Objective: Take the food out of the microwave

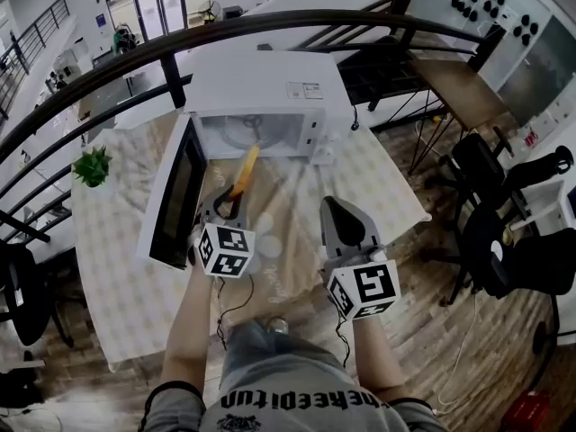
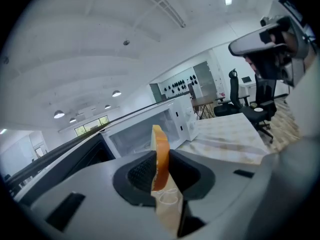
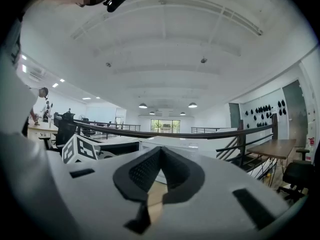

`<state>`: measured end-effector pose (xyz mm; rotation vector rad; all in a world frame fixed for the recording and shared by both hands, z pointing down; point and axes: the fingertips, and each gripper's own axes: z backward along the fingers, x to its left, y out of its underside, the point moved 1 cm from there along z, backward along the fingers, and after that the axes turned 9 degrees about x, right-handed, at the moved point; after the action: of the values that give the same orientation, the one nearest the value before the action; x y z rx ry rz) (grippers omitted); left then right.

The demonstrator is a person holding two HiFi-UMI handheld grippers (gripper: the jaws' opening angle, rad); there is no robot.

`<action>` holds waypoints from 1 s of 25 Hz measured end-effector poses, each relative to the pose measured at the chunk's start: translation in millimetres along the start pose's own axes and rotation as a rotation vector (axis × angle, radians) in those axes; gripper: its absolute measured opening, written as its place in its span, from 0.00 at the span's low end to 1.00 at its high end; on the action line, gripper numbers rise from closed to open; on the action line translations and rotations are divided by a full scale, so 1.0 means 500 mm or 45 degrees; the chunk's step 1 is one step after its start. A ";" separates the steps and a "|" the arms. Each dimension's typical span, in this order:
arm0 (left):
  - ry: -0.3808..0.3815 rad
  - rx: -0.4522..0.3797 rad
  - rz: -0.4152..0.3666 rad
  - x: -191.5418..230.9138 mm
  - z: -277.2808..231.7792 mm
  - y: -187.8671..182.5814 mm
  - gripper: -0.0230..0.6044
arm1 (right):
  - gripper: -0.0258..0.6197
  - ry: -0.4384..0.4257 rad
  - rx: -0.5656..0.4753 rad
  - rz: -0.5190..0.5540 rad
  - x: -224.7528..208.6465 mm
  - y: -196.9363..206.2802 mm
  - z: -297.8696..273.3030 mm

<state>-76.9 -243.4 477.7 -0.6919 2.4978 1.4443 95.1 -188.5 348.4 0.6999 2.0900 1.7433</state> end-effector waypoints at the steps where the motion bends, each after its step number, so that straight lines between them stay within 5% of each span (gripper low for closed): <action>1: 0.002 -0.008 0.011 -0.001 0.009 -0.002 0.15 | 0.05 -0.006 -0.001 0.000 0.003 0.000 0.001; 25: 0.097 -0.273 0.411 0.016 0.210 -0.077 0.15 | 0.05 -0.002 -0.060 -0.051 0.008 -0.022 0.026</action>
<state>-74.0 -172.3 391.1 -0.3917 2.6307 1.8489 97.4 -177.0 335.4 0.6419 2.0406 1.7637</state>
